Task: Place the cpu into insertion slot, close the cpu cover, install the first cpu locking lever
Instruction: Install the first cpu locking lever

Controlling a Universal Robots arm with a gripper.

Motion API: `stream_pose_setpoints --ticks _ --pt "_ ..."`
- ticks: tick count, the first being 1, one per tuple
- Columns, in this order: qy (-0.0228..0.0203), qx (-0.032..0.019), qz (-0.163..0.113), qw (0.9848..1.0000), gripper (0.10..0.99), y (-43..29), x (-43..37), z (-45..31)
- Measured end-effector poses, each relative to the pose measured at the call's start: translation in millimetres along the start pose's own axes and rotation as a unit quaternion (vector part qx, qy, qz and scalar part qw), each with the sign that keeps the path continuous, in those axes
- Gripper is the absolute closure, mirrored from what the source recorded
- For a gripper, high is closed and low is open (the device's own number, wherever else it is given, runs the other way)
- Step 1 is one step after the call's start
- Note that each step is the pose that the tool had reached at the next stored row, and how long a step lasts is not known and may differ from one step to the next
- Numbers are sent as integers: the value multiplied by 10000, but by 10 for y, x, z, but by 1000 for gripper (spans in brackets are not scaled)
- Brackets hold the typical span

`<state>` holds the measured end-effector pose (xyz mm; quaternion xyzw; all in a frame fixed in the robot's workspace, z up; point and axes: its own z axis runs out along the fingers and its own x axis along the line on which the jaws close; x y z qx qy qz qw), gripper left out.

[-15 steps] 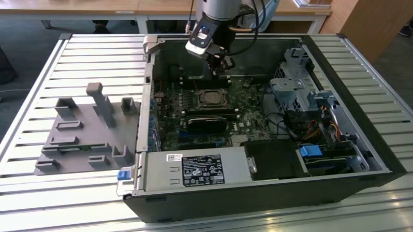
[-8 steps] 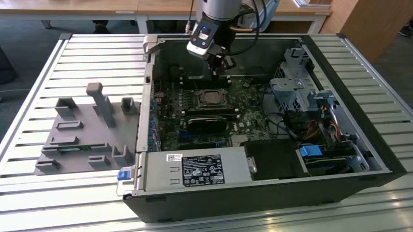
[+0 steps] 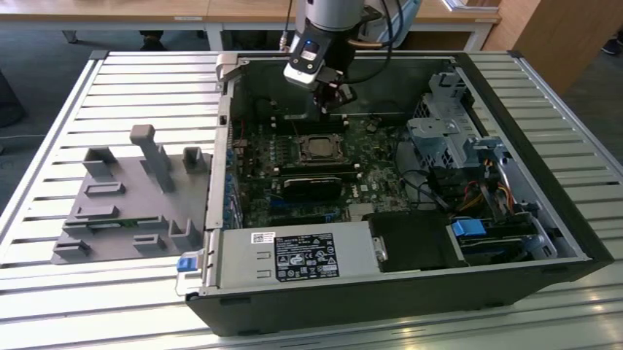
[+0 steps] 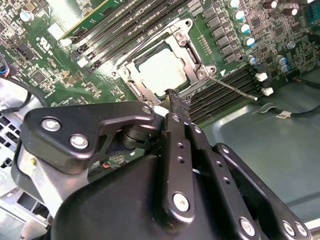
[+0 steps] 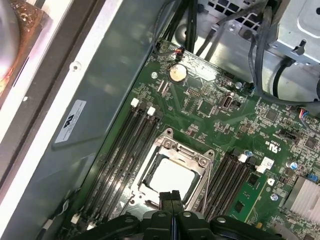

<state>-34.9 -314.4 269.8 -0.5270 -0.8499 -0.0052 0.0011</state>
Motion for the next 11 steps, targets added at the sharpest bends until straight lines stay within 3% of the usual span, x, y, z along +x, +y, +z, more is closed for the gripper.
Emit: stream_pose_setpoints --ticks 11 --pt "1 1 -181 9998 980 0 0 0"
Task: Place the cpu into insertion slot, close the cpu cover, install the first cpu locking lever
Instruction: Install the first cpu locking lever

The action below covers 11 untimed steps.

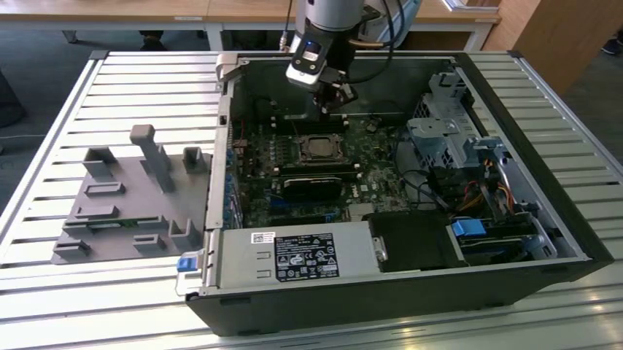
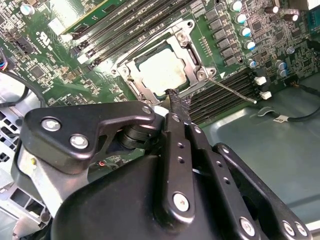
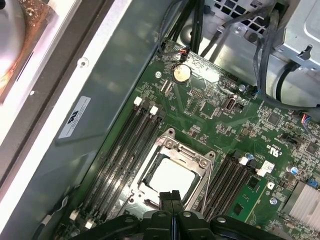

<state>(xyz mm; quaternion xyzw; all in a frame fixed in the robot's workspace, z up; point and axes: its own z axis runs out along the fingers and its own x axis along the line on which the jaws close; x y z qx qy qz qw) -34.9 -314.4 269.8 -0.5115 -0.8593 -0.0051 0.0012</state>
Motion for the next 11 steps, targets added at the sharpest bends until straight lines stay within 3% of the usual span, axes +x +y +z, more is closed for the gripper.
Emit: stream_pose_setpoints --ticks 11 --pt "1 1 -119 9999 980 0 0 0"
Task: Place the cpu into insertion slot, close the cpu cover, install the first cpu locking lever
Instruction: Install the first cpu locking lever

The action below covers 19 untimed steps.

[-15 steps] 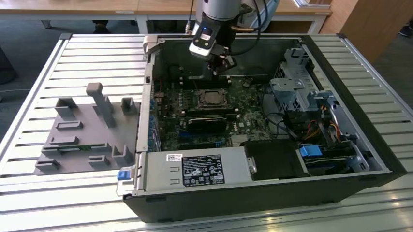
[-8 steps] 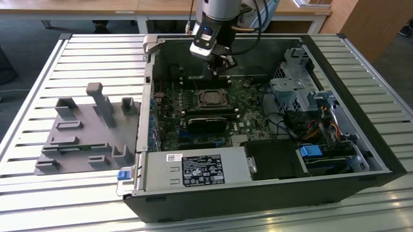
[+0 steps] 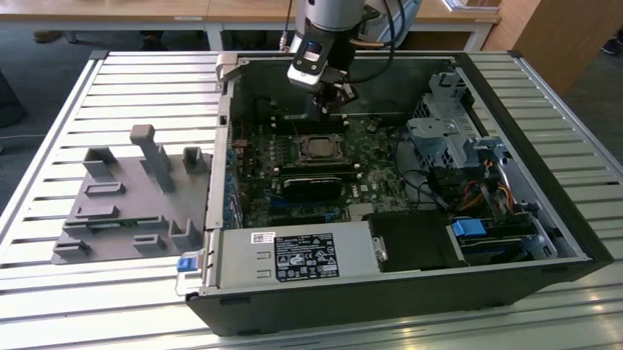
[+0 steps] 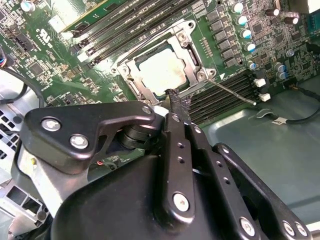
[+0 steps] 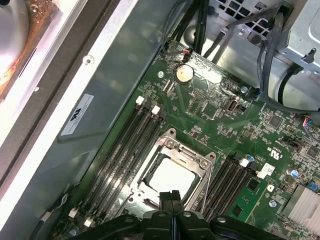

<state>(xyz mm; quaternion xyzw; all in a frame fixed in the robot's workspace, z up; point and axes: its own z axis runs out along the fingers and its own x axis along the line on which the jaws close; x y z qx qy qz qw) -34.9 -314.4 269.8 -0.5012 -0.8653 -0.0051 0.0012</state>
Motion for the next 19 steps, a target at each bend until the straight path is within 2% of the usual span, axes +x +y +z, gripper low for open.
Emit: stream_pose_setpoints --ticks 12,16,19 --pt "1 0 -117 9999 980 0 0 -14" --pt "2 2 -254 9997 980 0 0 -19" --pt "3 3 -469 9989 980 0 0 -19"
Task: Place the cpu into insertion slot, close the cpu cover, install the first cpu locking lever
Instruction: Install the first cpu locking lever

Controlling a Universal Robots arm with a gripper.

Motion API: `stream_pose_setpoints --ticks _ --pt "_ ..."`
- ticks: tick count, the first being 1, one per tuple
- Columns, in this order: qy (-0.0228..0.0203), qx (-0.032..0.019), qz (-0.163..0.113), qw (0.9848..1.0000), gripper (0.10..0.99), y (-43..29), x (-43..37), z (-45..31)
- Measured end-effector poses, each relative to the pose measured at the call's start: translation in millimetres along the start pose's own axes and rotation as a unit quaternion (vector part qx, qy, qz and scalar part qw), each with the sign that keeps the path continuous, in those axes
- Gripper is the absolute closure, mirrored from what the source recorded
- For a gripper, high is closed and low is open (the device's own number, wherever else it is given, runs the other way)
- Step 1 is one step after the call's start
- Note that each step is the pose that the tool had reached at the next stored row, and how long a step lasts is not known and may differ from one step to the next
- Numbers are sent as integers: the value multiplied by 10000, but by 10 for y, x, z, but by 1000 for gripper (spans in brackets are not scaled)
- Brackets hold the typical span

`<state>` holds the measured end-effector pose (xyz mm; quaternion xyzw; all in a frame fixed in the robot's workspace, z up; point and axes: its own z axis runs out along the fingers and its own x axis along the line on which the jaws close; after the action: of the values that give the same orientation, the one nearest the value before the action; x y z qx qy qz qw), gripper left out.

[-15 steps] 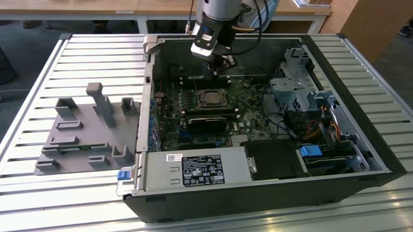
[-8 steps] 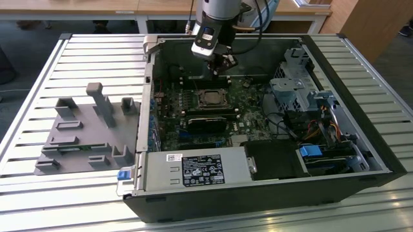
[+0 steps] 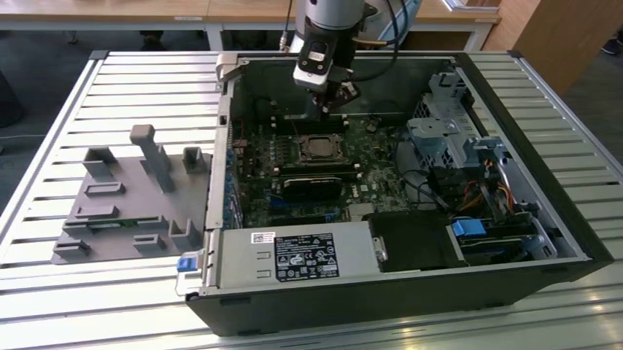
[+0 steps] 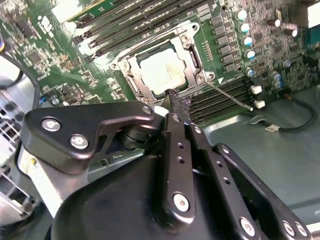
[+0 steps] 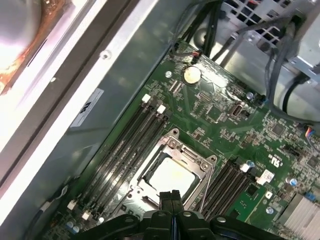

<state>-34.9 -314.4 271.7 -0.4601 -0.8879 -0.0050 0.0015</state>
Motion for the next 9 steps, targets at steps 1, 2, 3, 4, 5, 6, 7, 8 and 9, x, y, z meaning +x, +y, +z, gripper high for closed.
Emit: stream_pose_setpoints --ticks 1,2,3,4,5,6,7,8,9 --pt "1 1 -87 10000 980 0 0 0" --pt "1 2 -177 9998 980 0 0 0" --pt "2 2 -266 9996 980 0 0 0" --pt "3 3 -356 9994 980 0 0 0" --pt "3 4 -446 9990 980 0 0 0" --pt "4 4 -536 9986 980 0 0 0" --pt "5 5 -626 9980 980 0 0 0" --pt "5 5 -723 9974 980 0 0 0" --pt "6 6 -814 9967 980 0 0 0"
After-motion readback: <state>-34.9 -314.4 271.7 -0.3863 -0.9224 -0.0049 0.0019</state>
